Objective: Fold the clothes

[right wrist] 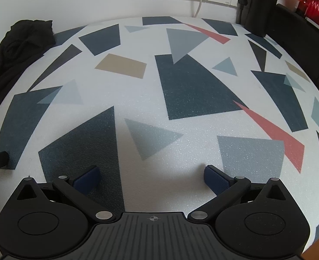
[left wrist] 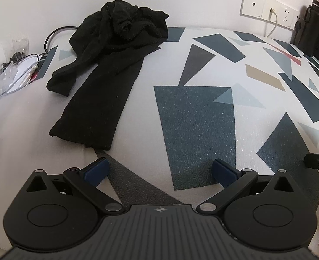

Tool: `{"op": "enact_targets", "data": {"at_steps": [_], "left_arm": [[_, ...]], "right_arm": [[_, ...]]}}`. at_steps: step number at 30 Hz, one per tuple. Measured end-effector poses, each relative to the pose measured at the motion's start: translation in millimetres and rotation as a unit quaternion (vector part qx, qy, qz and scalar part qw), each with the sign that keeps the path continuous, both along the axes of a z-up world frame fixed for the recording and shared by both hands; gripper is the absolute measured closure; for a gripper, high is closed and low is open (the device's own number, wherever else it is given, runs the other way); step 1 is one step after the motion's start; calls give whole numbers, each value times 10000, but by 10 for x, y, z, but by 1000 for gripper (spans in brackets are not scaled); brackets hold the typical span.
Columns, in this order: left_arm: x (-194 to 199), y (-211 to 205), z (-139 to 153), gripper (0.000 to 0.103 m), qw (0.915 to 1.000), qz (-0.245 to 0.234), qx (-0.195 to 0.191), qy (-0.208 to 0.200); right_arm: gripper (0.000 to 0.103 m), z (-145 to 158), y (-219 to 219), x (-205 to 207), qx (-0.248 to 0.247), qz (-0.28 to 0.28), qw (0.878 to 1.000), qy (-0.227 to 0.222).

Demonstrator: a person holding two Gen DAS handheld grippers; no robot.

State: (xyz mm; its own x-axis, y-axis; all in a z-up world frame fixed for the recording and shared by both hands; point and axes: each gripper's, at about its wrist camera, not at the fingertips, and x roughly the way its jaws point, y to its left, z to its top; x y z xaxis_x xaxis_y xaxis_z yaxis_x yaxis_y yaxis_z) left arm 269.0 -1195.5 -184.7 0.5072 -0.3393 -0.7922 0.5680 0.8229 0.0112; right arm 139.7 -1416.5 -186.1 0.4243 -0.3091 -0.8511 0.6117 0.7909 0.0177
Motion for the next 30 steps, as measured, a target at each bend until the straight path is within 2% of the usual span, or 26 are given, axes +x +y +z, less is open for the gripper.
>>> {"op": "enact_targets", "data": {"at_steps": [13, 30], "left_arm": [[1, -45, 4, 0, 9999, 100, 18, 2], [-101, -21, -31, 0, 9993, 247, -137, -262]], "right_arm": [[1, -2, -1, 0, -11, 4, 10000, -29], [1, -8, 5, 2, -36, -17, 10000, -64]]}}
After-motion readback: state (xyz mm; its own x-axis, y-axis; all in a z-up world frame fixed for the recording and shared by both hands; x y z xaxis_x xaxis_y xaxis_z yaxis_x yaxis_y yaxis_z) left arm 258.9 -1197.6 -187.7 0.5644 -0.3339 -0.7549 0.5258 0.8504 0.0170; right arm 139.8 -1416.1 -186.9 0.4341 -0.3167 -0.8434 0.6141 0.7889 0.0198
